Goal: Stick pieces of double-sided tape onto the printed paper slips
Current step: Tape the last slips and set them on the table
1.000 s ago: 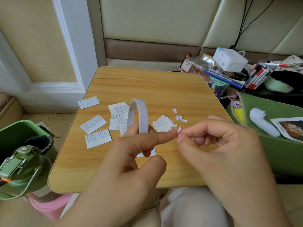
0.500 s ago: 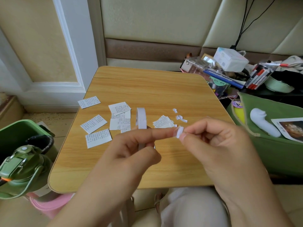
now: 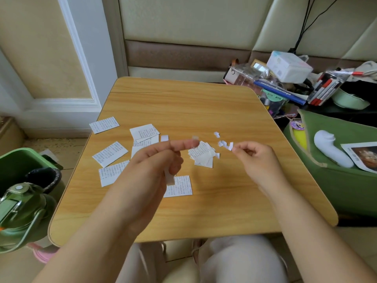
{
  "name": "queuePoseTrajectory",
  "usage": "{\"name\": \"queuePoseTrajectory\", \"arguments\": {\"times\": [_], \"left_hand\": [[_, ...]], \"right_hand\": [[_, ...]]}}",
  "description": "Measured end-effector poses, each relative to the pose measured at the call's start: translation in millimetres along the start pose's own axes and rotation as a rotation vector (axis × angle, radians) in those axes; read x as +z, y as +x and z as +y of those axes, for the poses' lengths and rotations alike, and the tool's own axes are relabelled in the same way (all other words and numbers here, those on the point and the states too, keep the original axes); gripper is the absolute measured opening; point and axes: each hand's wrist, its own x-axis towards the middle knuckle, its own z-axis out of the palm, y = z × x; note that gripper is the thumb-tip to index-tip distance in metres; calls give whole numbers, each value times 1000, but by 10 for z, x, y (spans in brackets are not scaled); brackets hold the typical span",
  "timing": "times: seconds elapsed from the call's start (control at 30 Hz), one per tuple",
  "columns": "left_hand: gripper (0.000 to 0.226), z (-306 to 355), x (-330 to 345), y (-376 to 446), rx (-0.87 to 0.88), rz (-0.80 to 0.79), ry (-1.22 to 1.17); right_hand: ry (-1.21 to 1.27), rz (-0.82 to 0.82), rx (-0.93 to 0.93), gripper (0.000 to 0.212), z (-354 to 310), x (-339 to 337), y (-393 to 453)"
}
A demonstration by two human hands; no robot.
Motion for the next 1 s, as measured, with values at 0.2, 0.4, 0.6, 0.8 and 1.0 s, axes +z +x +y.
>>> {"name": "queuePoseTrajectory", "arguments": {"times": [0.2, 0.4, 0.6, 0.8, 1.0], "left_hand": [[38, -82, -19, 139, -40, 3, -25], [35, -140, -29, 253, -73, -20, -35], [36, -136, -22, 309, -87, -8, 52], [38, -82, -67, 232, -38, -67, 125], [37, 5, -53, 130, -8, -90, 182]], "right_hand": [[-300, -13, 11, 4, 336, 40, 592], [-450, -47, -30, 20, 317, 17, 676], [-75, -169, -260, 17, -164, 56, 193], [-2, -375, -412, 18, -598, -26, -298], [11, -392, -457, 10, -725, -39, -415]]}}
